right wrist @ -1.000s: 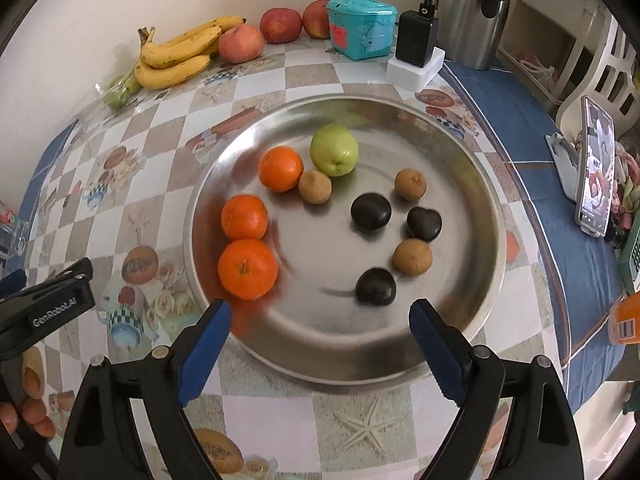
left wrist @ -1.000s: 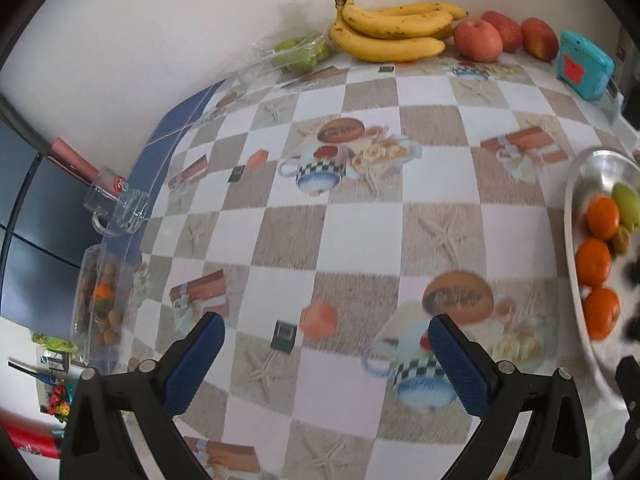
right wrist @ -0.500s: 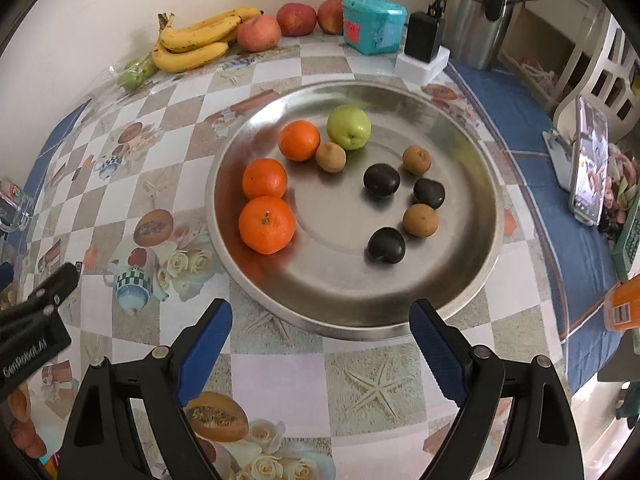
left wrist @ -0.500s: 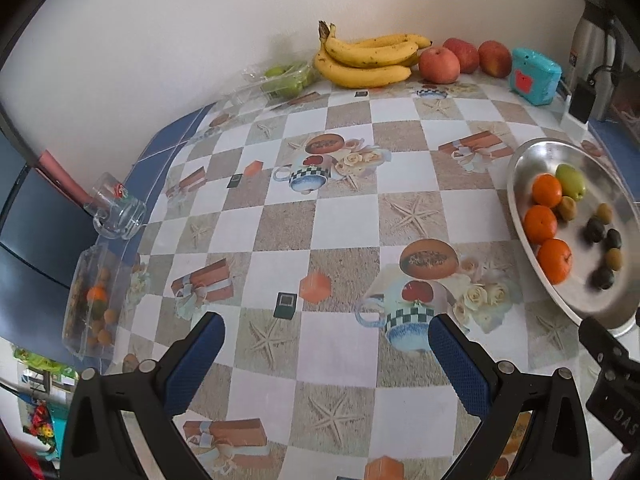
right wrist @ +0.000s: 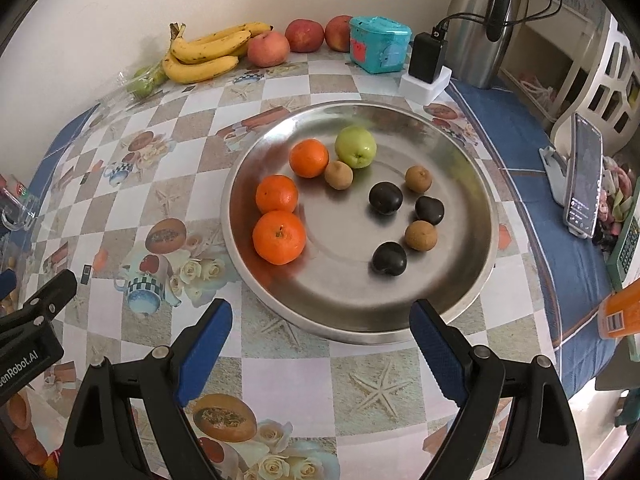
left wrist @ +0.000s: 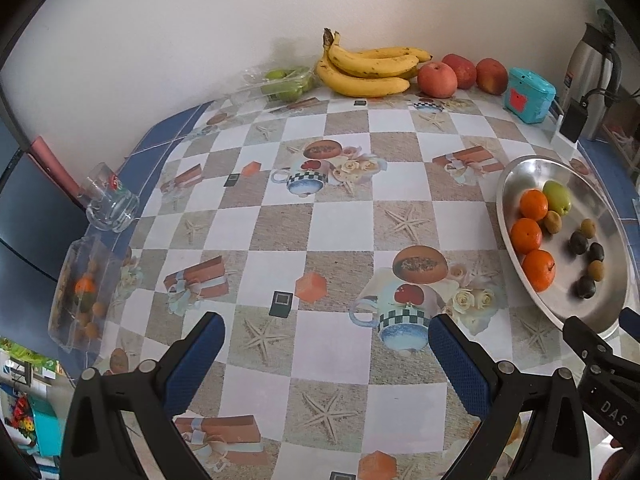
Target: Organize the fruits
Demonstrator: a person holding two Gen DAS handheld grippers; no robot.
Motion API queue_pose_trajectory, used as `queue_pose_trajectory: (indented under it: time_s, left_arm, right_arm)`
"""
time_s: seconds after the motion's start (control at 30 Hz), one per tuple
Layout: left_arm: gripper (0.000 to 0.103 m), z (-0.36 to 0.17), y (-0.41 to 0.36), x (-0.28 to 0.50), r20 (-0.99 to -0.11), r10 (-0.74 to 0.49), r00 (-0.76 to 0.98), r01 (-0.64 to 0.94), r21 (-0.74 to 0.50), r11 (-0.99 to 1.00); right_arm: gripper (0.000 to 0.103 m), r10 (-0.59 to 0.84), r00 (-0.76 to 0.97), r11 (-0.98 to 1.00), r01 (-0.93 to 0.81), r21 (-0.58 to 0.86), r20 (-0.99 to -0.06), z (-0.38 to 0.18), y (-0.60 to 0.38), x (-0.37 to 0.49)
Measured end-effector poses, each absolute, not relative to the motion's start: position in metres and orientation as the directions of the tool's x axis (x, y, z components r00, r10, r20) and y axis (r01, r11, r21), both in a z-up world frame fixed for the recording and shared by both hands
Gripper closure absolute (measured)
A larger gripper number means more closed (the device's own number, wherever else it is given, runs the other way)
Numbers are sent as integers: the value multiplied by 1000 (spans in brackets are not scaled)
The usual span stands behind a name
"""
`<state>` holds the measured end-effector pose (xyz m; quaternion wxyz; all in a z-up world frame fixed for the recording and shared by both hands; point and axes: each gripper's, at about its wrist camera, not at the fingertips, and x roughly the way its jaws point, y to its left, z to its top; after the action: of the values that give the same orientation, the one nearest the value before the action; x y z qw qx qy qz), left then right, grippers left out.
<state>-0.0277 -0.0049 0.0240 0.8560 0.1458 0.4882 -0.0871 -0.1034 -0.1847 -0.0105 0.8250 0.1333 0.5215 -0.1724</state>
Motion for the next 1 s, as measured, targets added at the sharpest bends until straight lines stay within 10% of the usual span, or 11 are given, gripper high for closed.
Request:
queue_pose_trajectory:
  time_s: [1.0]
  left_arm:
    - [0,22,-8,-27,-865,-8,501,311,171,935]
  right_arm:
    - [12,-125,405,898,434,70,-906,-13,-190,-103]
